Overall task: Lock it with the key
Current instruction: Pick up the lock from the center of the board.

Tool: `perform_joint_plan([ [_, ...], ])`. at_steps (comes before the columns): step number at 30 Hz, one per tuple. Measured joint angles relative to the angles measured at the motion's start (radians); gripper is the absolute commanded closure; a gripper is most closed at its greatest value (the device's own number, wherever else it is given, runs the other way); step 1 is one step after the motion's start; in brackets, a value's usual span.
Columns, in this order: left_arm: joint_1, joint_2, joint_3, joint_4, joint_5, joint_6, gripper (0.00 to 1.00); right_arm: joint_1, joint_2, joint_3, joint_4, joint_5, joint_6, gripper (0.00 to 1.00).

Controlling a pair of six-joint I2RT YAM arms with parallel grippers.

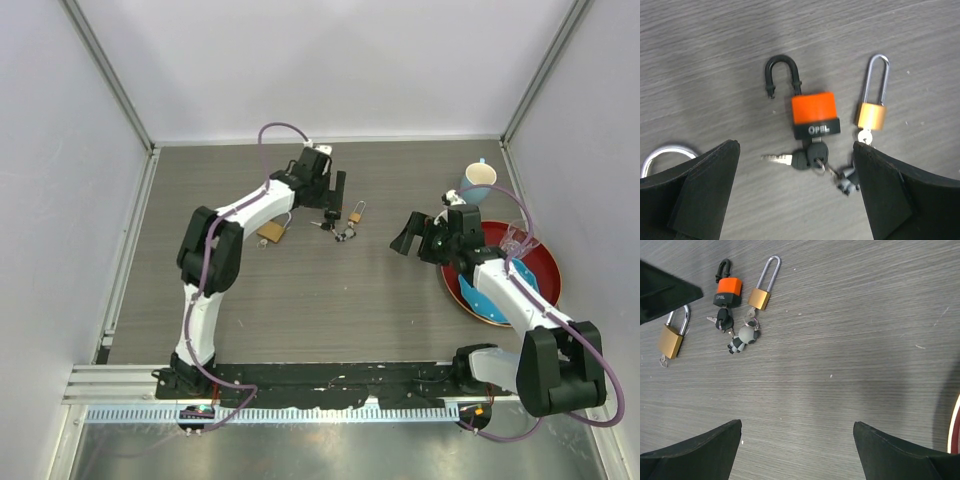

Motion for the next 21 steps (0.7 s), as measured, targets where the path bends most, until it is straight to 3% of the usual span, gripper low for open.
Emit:
perform_joint_plan([
  [4,-0.022,0.116,0.105,-0.029,-0.042,-0.004,0.0,0.002,-0.031,-0.022,-0.002,0.003,0.004,0.0],
  [9,-0.04,0.199,0.148,-0.053,-0.067,-0.006,0.08,0.003,-0.052,-0.022,-0.003,0.007,0.004,0.0],
  [21,-0.058,0.21,0.173,-0.05,-0.066,-0.03,0.3,0.003,-0.054,-0.022,-0.004,0.007,0.004,0.0],
])
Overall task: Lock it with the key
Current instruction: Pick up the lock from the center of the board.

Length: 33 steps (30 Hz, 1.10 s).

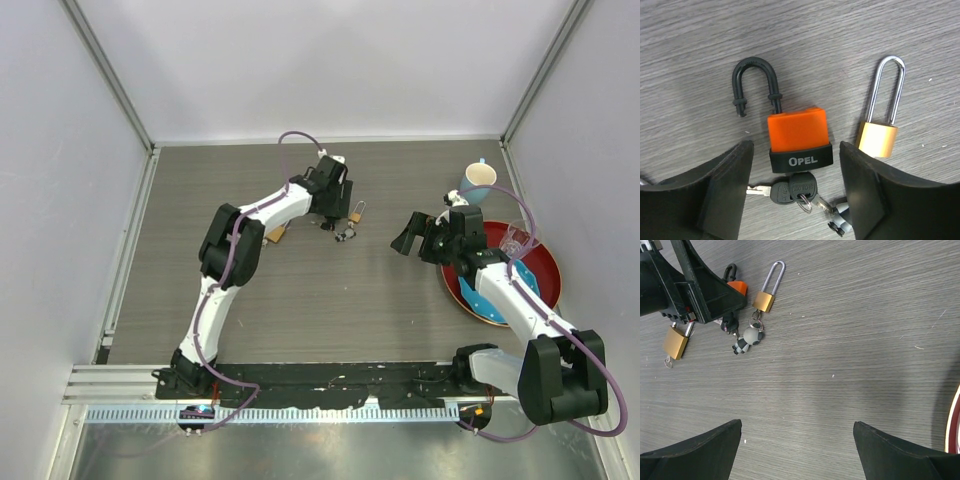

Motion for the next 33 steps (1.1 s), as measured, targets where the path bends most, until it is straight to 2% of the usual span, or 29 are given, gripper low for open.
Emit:
perform_joint_plan([
  [7,-0.01,0.063,0.086,-0.002,0.001,-0.001,0.31,0.0,0.0,0.0,0.0,0.0,0.0,0.0],
  [10,-0.013,0.092,0.13,-0.008,-0.003,0.0,0.37,0.0,0.0,0.0,0.001,0.0,0.0,0.0],
  [13,-0.015,0.11,0.158,-0.016,-0.022,0.002,0.53,0.0,0.0,0.0,0.001,0.0,0.0,0.0],
  [14,-0.016,0.112,0.161,-0.018,-0.028,0.003,0.61,0.0,0.0,0.0,0.001,0.0,0.0,0.0],
  [16,-0.016,0.113,0.163,-0.023,-0.032,0.001,0.65,0.0,0.0,0.0,0.001,-0.001,0.0,0.0],
  [19,-0.019,0.113,0.163,-0.023,-0.039,0.003,0.63,0.0,0.0,0.0,0.001,-0.002,0.0,0.0],
  [20,-0.021,0.113,0.16,-0.021,-0.043,0.004,0.59,0.0,0.0,0.0,0.001,-0.005,0.0,0.0],
  [21,-0.021,0.11,0.153,-0.014,-0.045,0.004,0.52,0.0,0.0,0.0,0.001,-0.006,0.0,0.0],
  [22,-0.022,0.105,0.143,-0.006,-0.048,0.004,0.38,0.0,0.0,0.0,0.001,-0.008,0.0,0.0],
  [23,-0.022,0.099,0.131,0.002,-0.05,0.004,0.36,0.0,0.0,0.0,0.001,-0.008,0.0,0.0],
  [28,-0.029,0.051,0.049,0.019,-0.073,0.008,0.35,0.0,-0.003,0.0,0.0,-0.009,0.004,0.0],
  [33,-0.037,0.041,0.027,0.024,-0.097,0.009,0.41,0.0,-0.023,0.0,0.0,-0.013,0.013,0.0],
])
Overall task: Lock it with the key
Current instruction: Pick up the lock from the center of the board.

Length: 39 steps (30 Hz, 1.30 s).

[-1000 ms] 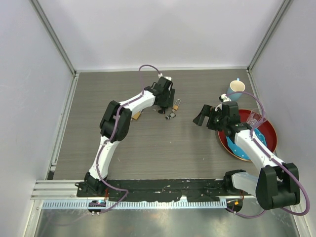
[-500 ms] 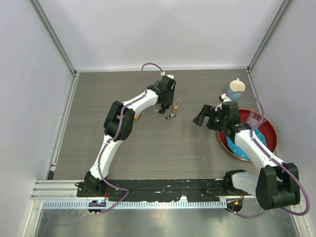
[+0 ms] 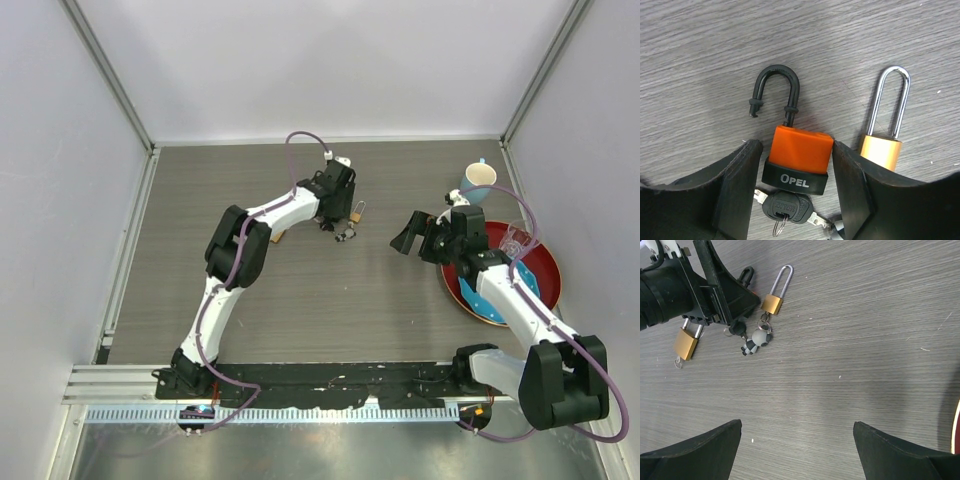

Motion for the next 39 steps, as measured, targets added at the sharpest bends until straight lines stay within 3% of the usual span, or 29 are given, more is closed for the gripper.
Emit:
perform_joint_plan([
  [3,-0.003,0.0,-0.004,0.003,-0.015,0.005,0.56,0.0,-0.004,0.0,0.0,-0.003,0.005,0.0],
  [6,-0.003,-0.002,-0.013,0.014,-0.015,0.019,0.76,0.0,-0.007,0.0,0.0,-0.003,0.006,0.0],
  [7,-0.003,-0.004,-0.016,0.016,-0.014,0.026,0.9,0.0,-0.007,0.0,0.0,-0.003,0.007,0.0],
  [9,-0.004,-0.008,-0.024,0.024,-0.012,0.03,1.0,0.0,-0.007,-0.001,0.0,-0.004,0.01,0.0],
  [17,-0.004,-0.074,-0.117,0.035,0.013,0.058,1.0,0.0,-0.048,-0.003,-0.008,-0.027,0.01,0.0],
  [23,-0.004,-0.22,-0.237,-0.033,0.048,0.088,1.0,0.0,-0.161,-0.004,-0.016,-0.092,0.014,0.0],
  [32,-0.007,-0.731,-0.484,-0.044,0.2,0.105,1.0,0.0,-0.272,-0.004,0.002,-0.248,0.054,0.0],
  [39,-0.026,-1.053,-0.715,-0.048,0.416,0.104,1.0,0.019,-0.303,-0.014,0.142,-0.4,0.116,0.0],
])
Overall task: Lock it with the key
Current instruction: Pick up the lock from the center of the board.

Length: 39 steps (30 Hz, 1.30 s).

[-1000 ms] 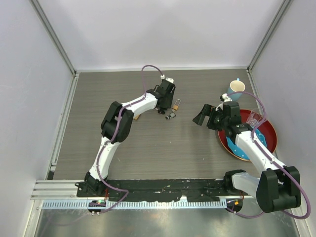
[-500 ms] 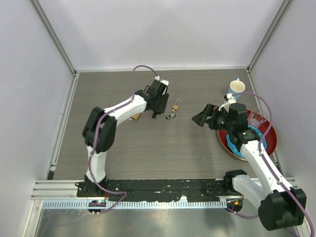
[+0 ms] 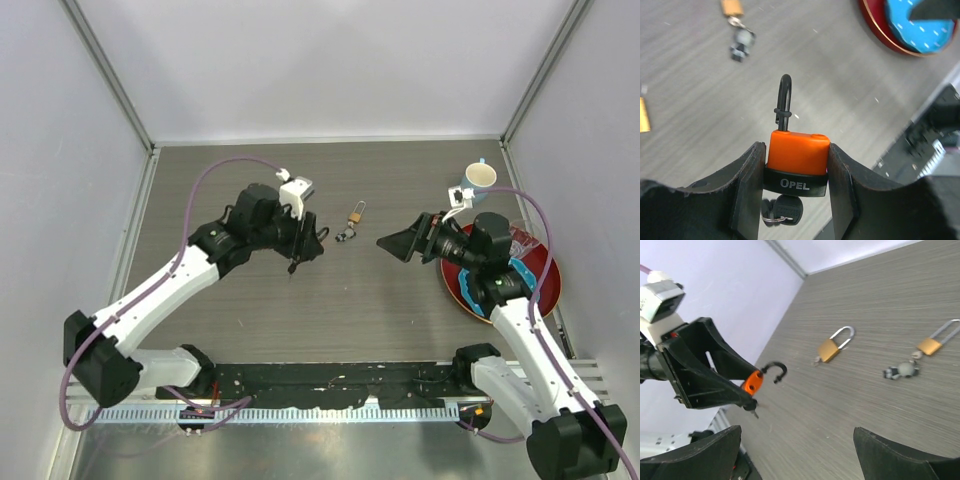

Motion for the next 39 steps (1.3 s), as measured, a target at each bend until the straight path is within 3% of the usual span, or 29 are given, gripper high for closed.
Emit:
perform_joint_plan([
  [8,-0.005,-0.188,-0.13,-0.008,0.224,-0.015,1.0,0.196,0.097,-0.05,0.222,-0.046,0.074,0.01],
  [13,-0.005,-0.213,-0.141,0.011,0.309,-0.031,1.0,0.33,0.22,-0.05,0.354,-0.041,0.098,0.02],
  [25,-0.005,-0.209,-0.149,0.02,0.365,-0.033,1.0,0.391,0.317,-0.048,0.528,-0.036,0.135,0.15],
  [29,-0.005,-0.199,-0.151,0.026,0.375,-0.033,1.0,0.402,0.32,-0.048,0.552,-0.037,0.137,0.26],
  [39,-0.005,-0.172,-0.165,0.047,0.383,-0.034,1.0,0.415,0.32,-0.048,0.591,-0.055,0.154,0.78],
])
